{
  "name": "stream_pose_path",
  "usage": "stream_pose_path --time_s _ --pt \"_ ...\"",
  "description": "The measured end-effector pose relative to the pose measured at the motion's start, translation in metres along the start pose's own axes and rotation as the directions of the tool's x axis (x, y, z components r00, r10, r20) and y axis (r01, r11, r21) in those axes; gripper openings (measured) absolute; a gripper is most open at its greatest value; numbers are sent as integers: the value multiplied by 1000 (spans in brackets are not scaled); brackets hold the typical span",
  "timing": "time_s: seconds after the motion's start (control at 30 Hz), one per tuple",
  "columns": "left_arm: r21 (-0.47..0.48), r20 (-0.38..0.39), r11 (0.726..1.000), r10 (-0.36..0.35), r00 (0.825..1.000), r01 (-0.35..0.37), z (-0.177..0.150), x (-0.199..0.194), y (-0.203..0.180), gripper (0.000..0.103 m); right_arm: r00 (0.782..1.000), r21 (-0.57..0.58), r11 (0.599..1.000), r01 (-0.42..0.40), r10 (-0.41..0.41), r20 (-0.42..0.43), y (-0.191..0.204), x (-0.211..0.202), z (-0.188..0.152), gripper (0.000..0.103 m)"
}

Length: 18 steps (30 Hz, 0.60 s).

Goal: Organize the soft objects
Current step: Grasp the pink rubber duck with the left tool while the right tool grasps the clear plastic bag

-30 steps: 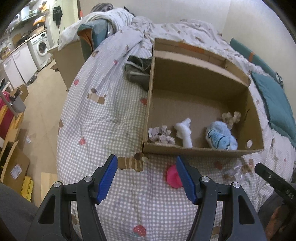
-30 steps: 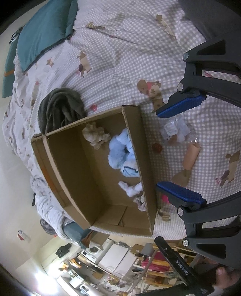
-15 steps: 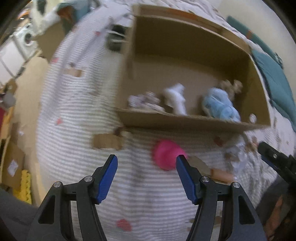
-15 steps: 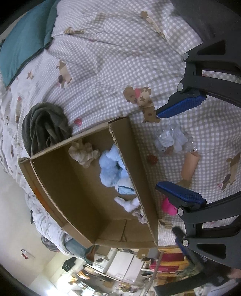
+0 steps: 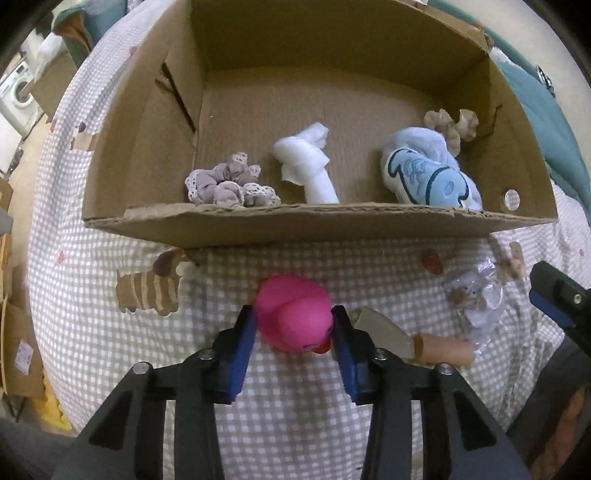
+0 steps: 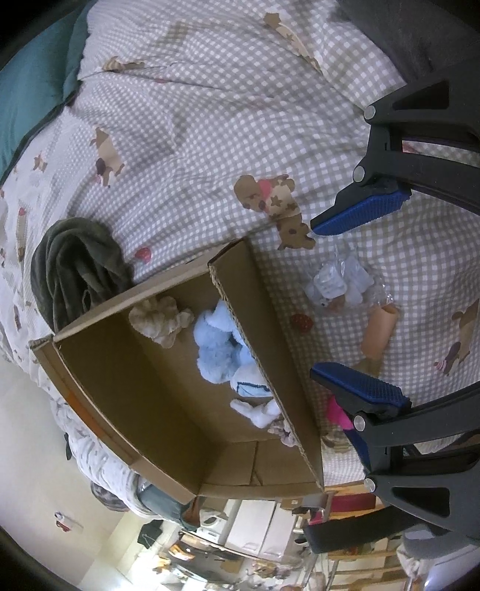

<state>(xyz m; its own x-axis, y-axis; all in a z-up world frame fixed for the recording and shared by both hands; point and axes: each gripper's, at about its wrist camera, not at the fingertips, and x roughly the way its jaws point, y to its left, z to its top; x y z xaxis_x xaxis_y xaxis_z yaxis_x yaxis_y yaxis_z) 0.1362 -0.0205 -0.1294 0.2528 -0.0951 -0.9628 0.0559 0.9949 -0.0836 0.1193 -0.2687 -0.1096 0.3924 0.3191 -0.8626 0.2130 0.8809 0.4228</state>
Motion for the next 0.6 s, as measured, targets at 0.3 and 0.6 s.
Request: stream_pose_path --time_s 0.3,0.6 --pt "-29 45 999 -33 998 34 -9 -33 19 25 999 23 999 32 -31 -33 -6 9 6 75" --pt "-63 59 998 -18 998 22 -16 -53 29 25 968 -187 960 207 -229 -106 23 51 0 75"
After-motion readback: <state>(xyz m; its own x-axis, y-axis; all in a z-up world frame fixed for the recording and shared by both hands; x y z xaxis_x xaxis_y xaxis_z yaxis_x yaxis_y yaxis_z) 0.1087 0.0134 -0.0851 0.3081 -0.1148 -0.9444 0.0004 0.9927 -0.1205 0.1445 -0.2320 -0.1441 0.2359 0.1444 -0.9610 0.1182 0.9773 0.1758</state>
